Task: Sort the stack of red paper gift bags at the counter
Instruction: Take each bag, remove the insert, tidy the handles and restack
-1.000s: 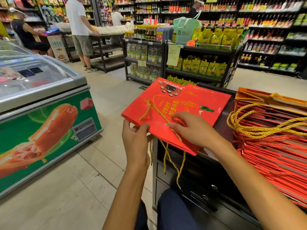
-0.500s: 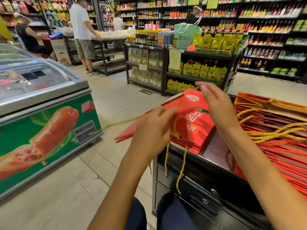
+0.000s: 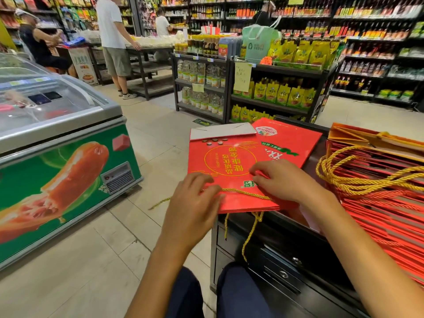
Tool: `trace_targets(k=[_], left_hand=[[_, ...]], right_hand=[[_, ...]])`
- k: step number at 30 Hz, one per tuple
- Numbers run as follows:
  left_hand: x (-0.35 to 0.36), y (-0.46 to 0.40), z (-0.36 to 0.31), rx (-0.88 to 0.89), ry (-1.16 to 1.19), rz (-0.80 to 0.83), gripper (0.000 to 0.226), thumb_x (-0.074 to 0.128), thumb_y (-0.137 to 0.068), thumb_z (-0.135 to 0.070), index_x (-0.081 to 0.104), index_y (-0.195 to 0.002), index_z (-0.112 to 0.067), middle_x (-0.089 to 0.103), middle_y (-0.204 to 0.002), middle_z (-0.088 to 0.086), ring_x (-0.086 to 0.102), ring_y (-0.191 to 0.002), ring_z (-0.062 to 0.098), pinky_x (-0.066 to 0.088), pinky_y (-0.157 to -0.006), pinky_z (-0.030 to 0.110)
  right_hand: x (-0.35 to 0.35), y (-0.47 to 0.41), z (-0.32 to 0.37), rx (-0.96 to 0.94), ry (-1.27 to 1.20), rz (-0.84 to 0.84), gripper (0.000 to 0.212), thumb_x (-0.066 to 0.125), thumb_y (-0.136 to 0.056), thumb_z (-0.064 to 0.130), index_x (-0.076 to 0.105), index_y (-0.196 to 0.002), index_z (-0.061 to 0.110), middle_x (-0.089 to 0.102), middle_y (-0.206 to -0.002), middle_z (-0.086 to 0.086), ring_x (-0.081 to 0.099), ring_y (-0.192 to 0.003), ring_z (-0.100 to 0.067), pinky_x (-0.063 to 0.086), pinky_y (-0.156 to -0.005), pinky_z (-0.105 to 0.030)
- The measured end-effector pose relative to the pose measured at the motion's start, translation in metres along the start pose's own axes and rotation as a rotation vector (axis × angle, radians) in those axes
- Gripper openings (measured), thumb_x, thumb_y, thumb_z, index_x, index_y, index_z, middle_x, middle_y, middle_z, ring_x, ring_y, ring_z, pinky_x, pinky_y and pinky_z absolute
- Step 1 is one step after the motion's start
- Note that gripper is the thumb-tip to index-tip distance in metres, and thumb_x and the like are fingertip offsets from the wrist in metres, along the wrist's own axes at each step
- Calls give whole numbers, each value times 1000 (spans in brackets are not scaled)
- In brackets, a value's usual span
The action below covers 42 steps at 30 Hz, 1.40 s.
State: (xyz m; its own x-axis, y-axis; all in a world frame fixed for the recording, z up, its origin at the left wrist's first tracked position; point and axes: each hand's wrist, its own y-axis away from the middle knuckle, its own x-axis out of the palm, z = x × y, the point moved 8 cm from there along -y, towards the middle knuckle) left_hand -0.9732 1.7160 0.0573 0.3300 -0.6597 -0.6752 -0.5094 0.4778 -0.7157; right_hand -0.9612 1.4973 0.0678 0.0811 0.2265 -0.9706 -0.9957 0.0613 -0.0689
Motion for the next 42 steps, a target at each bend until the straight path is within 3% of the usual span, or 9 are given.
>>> trace_targets(k=[8, 11, 13, 16, 23, 28, 32, 36, 42], left_hand=[[-14, 35, 38, -688, 166, 40, 36, 47, -102, -54, 69, -113, -28, 63, -80, -12, 61, -75, 8, 51, -69, 32], [-2, 45, 29, -812, 512, 53, 16, 61, -98, -46, 60, -112, -38, 68, -67, -6, 67, -68, 8, 59, -71, 45], [4, 44, 23, -826, 616, 35, 20, 68, -95, -31, 57, -110, -37, 70, -72, -6, 68, -73, 10, 60, -72, 49], [7, 42, 18, -845, 664, -6, 28, 67, -92, -13, 55, -105, -34, 71, -72, -4, 66, -71, 10, 60, -71, 49], [10, 43, 22, -879, 716, -46, 23, 67, -91, -8, 58, -98, -29, 71, -75, -5, 67, -71, 7, 61, -68, 42], [12, 44, 27, -852, 709, -89, 17, 68, -93, -13, 69, -93, -30, 71, -80, -12, 68, -83, 7, 58, -63, 32], [11, 43, 26, -828, 690, -89, 17, 66, -95, -16, 72, -94, -31, 71, -86, -16, 67, -88, 5, 60, -69, 36], [2, 38, 17, -717, 632, -108, 20, 65, -97, -17, 69, -98, -37, 67, -104, -16, 63, -102, 2, 54, -74, 22], [3, 39, 3, -530, 578, 13, 27, 71, -96, -26, 68, -122, -30, 53, -132, -18, 56, -125, 10, 47, -101, 21]], right_hand=[[-18, 6, 12, 46, 403, -115, 30, 48, -100, 45, 64, -114, 24, 70, -107, -8, 66, -103, -35, 48, -73, -40], [-15, 7, 45, -183, 101, -137, 40, 51, -96, 56, 66, -122, 29, 71, -112, 2, 64, -106, -23, 52, -82, -41], [-1, 7, 66, -294, -78, -23, 48, 52, -90, 66, 69, -121, 33, 67, -106, 11, 59, -98, -10, 50, -83, -35], [15, 6, 80, -360, -109, 37, 27, 70, -88, 54, 73, -106, 34, 55, -87, 13, 51, -80, -2, 43, -73, -29], [-12, 1, 21, -91, 165, -10, 3, 64, -87, 28, 66, -88, 25, 67, -84, 7, 63, -85, -22, 53, -70, -38], [-30, 5, -4, 14, 362, -57, 20, 62, -87, 24, 69, -106, 26, 67, -105, 1, 61, -105, -28, 48, -78, -38], [-25, 3, 44, -218, 126, -200, 36, 62, -93, 31, 66, -128, 22, 64, -122, 1, 55, -121, -24, 47, -98, -43], [5, -20, 75, -287, -33, -116, 41, 63, -95, 47, 64, -131, 27, 62, -118, 2, 54, -117, -21, 48, -96, -43], [20, -41, 78, -235, -224, -80, 5, 78, -85, 38, 76, -89, 35, 57, -88, 11, 57, -85, -11, 49, -76, -36]])
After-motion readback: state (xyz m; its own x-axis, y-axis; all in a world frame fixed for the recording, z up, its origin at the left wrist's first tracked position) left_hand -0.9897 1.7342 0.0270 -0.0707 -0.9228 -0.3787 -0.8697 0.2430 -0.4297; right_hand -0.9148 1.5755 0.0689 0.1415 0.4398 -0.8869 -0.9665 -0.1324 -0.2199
